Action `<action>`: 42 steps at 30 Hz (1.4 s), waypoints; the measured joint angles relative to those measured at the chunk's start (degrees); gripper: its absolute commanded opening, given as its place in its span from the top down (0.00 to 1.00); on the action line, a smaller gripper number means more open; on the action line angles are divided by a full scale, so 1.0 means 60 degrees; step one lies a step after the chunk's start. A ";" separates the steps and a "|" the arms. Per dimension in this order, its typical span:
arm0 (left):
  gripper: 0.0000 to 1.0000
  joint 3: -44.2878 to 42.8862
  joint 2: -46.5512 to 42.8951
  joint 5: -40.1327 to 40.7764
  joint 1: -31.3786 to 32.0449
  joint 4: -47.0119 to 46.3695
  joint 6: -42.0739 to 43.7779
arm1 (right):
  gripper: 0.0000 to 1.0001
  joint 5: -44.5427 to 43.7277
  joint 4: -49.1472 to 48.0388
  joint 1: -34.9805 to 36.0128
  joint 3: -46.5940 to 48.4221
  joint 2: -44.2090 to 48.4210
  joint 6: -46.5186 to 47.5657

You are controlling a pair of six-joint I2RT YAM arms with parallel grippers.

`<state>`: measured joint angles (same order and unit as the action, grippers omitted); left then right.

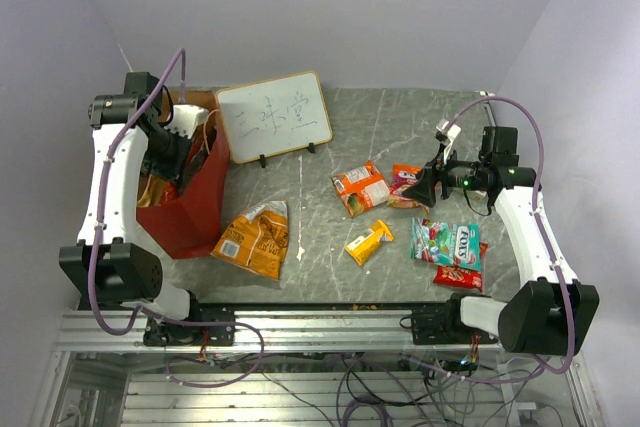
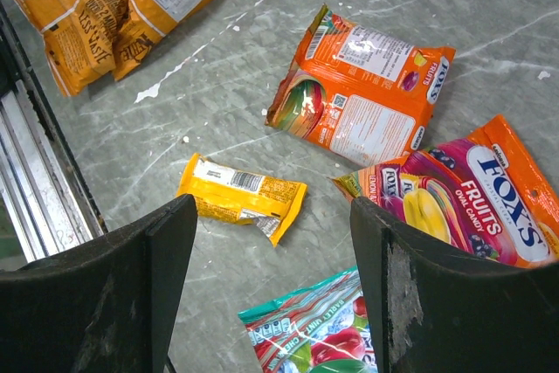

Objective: Place the snacks into the paper bag
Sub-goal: Place the snack in the paper bag.

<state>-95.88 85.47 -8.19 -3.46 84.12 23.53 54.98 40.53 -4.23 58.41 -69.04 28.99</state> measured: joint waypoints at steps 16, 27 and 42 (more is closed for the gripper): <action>0.62 0.0142 -0.0004 -0.0178 -0.0153 -0.0794 -0.0284 | 0.30 0.0164 -0.0004 0.0000 0.0000 -0.0055 -0.0007; 0.73 0.0135 -0.0040 -0.0692 -0.0160 -0.1905 -0.0739 | 0.31 0.0171 -0.0007 0.0000 0.0000 -0.0055 -0.0055; 0.61 0.0066 -0.0969 -0.0557 -0.0160 -0.3166 -0.1220 | 0.31 0.0193 -0.0029 0.0000 0.0000 -0.0066 -0.0109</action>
<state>-95.48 79.66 -11.53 -4.43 65.12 16.21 56.14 40.36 -4.23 58.41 -69.43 28.34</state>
